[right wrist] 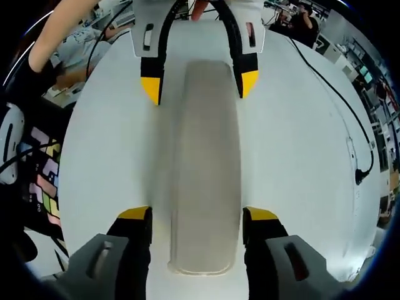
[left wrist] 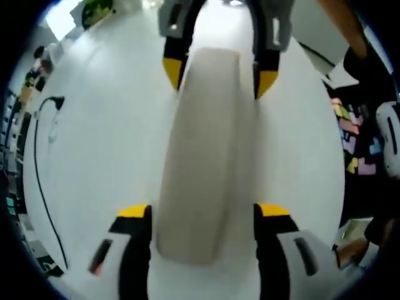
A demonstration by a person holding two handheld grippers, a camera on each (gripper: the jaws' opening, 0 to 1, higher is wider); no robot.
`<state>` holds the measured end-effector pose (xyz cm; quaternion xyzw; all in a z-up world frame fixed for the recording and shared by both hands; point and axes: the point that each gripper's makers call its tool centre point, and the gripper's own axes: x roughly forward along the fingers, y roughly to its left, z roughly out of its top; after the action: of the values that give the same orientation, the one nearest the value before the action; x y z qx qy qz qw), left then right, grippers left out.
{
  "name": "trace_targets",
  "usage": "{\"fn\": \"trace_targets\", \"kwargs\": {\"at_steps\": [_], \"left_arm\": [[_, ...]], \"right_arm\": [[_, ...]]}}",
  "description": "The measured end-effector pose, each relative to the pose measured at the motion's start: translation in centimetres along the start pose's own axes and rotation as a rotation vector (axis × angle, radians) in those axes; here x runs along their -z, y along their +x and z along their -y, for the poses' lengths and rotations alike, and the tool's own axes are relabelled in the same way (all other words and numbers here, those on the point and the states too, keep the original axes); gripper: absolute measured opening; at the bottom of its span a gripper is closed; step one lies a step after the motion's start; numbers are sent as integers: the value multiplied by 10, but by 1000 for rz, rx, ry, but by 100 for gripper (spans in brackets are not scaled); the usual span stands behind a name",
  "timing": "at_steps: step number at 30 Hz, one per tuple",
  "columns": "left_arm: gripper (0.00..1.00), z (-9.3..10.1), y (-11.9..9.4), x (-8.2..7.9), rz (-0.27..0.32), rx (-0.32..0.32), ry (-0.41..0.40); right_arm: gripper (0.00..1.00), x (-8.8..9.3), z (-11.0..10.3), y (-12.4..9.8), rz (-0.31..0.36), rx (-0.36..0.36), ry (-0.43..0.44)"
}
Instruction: Arrange the utensils inside the cutlery case until each visible utensil rests in its matching compartment.
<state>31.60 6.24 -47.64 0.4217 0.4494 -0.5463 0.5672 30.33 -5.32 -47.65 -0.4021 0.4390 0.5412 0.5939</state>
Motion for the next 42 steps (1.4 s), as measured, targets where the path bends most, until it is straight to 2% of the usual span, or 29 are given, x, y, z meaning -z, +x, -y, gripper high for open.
{"fn": "trace_targets", "kwargs": {"at_steps": [9, 12, 14, 17, 22, 28, 34, 36, 38, 39, 40, 42], "left_arm": [[65, -4, -1, -2, 53, -14, -54], [60, -8, -2, -3, 90, -24, -81], [53, -16, -3, -5, 125, -46, -138], [50, -18, -4, -3, 140, -35, -118], [50, -16, -2, -6, 106, -45, -132], [50, -15, -2, -7, 134, -54, -152], [51, -13, -2, -9, 122, -58, -162], [50, -12, -1, -9, 120, -59, -160], [50, -10, -1, -10, 122, -54, -137], [50, -9, -2, -10, 127, -53, -131], [50, -10, -2, -11, 133, -52, -132], [50, -10, -2, -11, 138, -50, -125]], "right_arm": [[55, -1, 4, -1, 63, 3, 14], [55, -2, 3, -1, 86, 8, 14], [55, -3, 3, 0, 97, 6, 10], [55, -4, 3, 0, 94, 8, 23], [55, -7, 3, 2, 60, 18, 44], [56, -7, 2, 2, 61, 18, 54], [56, -8, 3, 1, 65, 25, 74], [52, -9, 4, 1, 79, 33, 90], [44, -9, 9, 0, 117, 49, 112], [44, -5, 12, -2, 122, 72, 136], [44, -5, 11, -2, 125, 49, 104], [44, -6, 8, 0, 115, 47, 97]]}}
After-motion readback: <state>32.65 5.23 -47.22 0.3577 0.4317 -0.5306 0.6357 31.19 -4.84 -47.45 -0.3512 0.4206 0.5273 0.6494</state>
